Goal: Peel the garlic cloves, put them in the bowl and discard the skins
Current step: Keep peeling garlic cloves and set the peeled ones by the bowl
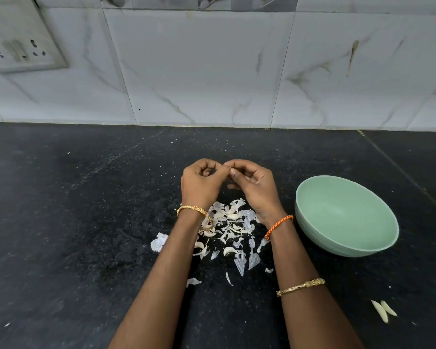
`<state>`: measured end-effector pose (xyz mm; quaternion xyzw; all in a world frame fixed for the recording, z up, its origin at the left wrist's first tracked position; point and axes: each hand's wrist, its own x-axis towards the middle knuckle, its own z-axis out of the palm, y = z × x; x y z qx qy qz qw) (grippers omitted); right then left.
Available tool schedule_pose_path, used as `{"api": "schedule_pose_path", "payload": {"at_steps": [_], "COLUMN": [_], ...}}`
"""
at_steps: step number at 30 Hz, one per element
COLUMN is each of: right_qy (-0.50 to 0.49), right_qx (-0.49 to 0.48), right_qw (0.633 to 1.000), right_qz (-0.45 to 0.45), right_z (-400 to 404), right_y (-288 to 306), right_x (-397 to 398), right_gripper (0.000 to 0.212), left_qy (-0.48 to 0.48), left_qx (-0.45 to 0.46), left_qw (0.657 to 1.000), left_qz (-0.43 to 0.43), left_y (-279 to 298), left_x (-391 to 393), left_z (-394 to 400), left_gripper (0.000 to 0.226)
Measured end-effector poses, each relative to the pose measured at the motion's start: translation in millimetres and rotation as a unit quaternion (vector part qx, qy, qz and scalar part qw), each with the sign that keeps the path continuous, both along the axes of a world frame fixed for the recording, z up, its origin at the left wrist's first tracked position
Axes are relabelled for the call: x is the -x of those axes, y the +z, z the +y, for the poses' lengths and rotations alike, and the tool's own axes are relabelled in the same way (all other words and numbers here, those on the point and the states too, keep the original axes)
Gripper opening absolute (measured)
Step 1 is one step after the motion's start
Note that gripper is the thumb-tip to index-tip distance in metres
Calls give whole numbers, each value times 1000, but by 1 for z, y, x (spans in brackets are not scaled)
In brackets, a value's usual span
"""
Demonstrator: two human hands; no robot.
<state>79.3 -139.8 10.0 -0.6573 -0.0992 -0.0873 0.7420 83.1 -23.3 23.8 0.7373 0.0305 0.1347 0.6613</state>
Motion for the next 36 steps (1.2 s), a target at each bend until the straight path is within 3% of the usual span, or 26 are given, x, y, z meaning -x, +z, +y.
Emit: {"api": "schedule_pose_path", "payload": {"at_steps": [7,10,16,18,21,25,36], "right_qy": [23,51,77,66,46,23,26], "right_qx": [-71,-150,-237,-220,-179,-117,-68], "right_qw": [997,986,965,970,978,987,987], "right_qz": [31,56,76,83,92,112,143], "right_z": [10,13,3,-1,-3,-5,-14], "right_y": [-6,-3,2,1,1,2,-2], "right_x": [-3,-2,-4,-4,-4,-4,-6], "right_gripper": [22,18,18,18,13,12,7], "left_qy": [-30,-31,39,61,15,-48,-97], "left_qx": [209,236,160,81,-38,-130,-227], "left_qw": [969,957,968,986,999,985,958], "left_qz": [125,167,188,130,6,-102,-148], "left_y": [4,2,0,-4,-7,-8,-13], "left_x": [1,-2,-3,-4,-2,-6,-10], "left_z": [-4,-3,3,7,8,17,26], "left_gripper": [33,34,31,36,39,5,8]}}
